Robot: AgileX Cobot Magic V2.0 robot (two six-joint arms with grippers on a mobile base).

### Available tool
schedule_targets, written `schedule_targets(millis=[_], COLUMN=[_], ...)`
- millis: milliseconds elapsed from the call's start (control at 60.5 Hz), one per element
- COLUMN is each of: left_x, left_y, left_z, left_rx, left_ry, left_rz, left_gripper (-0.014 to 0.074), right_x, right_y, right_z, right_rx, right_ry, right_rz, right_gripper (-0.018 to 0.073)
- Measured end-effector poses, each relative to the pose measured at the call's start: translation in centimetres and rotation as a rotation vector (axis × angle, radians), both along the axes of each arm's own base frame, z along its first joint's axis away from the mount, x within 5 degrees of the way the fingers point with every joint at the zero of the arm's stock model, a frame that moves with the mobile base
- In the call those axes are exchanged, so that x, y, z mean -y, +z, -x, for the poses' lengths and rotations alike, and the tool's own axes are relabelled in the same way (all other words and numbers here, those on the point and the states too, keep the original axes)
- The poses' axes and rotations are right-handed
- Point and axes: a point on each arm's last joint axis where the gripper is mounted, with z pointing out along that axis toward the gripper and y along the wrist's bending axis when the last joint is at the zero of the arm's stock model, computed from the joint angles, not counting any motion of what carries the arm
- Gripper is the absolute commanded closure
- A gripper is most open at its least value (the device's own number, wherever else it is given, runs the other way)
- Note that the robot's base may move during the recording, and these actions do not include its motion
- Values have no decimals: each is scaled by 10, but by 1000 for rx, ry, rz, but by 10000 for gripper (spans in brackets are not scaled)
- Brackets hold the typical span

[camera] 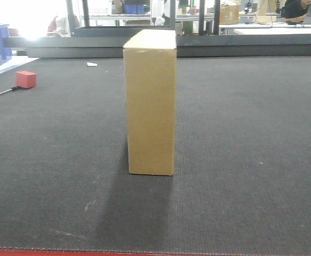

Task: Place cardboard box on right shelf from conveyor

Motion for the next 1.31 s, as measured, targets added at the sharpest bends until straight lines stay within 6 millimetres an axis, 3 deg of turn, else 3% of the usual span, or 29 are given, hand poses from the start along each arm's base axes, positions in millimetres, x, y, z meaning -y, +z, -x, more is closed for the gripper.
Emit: schedule_targets(millis=[66, 165, 314, 496, 628, 777, 975, 1124, 1306], left_x=[0, 0, 0, 0, 0, 0, 0, 0, 0], left_y=[0, 0, 0, 0, 0, 0, 0, 0, 0], left_z=[0, 0, 0, 0, 0, 0, 0, 0, 0], left_rx=[0, 0, 0, 0, 0, 0, 0, 0, 0], left_ry=[0, 0, 0, 0, 0, 0, 0, 0, 0], left_rz=[0, 0, 0, 0, 0, 0, 0, 0, 0], left_gripper=[712, 712, 713, 712, 712, 712, 713, 713, 712], right_x=[-3, -10, -30, -80, -124, -178, -231, -254, -260], right_y=[2, 10, 40, 80, 97, 88, 73, 62, 44], right_z=[-16, -40, -79, -117, -142, -175, -204, -218, -229], right_rx=[-62, -177, -349, -472, -550, -736, -894, -936, -992], right_ry=[27, 67, 170, 370, 466, 462, 335, 235, 121], right_rz=[3, 11, 39, 102, 59, -1, -39, -39, 0], right_gripper=[-80, -71, -71, -71, -71, -71, -71, -71, -71])
